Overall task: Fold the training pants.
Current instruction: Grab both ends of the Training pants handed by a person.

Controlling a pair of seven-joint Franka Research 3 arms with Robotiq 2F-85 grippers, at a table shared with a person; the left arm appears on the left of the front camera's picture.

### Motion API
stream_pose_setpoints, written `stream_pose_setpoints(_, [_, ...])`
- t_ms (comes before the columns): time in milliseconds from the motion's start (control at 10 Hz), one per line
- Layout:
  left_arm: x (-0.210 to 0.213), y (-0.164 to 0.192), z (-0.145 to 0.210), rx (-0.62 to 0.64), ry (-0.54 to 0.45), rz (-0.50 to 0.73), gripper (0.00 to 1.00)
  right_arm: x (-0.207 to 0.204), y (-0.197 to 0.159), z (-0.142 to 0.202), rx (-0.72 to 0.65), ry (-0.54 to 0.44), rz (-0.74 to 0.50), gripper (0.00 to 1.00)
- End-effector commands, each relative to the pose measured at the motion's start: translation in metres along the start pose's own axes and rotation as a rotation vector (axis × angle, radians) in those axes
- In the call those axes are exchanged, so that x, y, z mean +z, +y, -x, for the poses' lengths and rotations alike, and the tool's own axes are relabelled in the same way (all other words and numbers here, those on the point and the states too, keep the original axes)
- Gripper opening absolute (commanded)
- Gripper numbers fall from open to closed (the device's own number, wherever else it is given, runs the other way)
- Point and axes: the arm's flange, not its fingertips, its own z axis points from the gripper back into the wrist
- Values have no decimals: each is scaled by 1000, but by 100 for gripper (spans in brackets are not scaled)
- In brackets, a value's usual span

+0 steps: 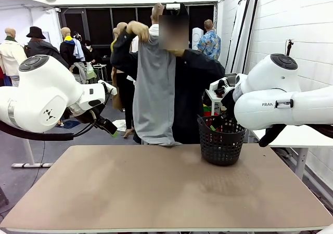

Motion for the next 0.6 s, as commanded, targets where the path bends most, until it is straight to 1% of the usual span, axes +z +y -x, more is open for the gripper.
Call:
stream_pose_setpoints(0, [-1,0,1,-8,4,3,100,0,0,0,1,0,0,100])
stream_pose_setpoints(500, [-1,0,1,-8,4,3,100,0,0,0,1,0,0,100])
